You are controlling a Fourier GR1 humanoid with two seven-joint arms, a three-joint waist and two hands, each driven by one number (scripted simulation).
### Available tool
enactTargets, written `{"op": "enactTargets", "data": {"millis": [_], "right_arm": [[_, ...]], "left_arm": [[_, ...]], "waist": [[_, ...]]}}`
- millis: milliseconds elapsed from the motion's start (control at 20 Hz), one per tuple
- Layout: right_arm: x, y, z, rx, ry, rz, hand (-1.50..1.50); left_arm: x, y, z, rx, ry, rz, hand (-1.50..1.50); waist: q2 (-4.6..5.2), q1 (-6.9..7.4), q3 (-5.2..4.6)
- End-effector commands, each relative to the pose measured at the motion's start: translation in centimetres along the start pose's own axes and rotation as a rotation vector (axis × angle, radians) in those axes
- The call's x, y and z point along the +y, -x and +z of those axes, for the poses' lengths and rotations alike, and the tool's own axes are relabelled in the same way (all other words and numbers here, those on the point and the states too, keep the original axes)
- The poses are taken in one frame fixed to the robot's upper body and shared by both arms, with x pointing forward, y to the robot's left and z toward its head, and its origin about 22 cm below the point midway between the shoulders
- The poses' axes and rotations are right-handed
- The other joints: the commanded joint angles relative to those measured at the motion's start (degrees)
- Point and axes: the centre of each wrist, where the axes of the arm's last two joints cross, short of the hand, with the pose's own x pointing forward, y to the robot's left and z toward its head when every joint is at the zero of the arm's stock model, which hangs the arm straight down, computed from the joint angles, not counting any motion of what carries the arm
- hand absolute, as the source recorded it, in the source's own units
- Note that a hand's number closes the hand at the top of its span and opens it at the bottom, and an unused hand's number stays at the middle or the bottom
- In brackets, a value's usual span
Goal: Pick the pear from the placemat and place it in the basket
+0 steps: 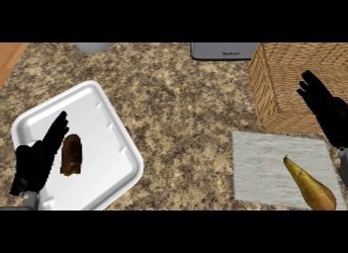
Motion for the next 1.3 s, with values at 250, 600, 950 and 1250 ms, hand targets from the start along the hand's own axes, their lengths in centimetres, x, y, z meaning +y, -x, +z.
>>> {"op": "enactTargets", "data": {"millis": [250,600,950,1250], "right_arm": [[6.9,-6.1,-0.1,-0.565,-0.704,-0.421,1.50],[8.2,-4.9,7.9,-0.708,-1.071,-0.200,-1.50],[-1.2,-11.6,8.5,-0.805,-0.688,0.451,-1.50],[-7.6,-17.0,10.2,-0.799,-0.585,0.776,-1.50]], "left_arm": [[-2.4,4.3,1.5,0.270,0.027,0.148,0.00],[-0.5,6.6,3.8,0.389,-0.012,0.187,0.00],[0.1,5.8,4.5,0.365,-0.031,0.173,0.00],[-1.0,6.1,5.1,0.367,-0.012,0.174,0.00]], "waist": [[1.76,2.21,0.09],[0.51,-3.32,-0.32],[0.55,-4.29,-0.32],[1.20,-2.21,-0.36]]}}
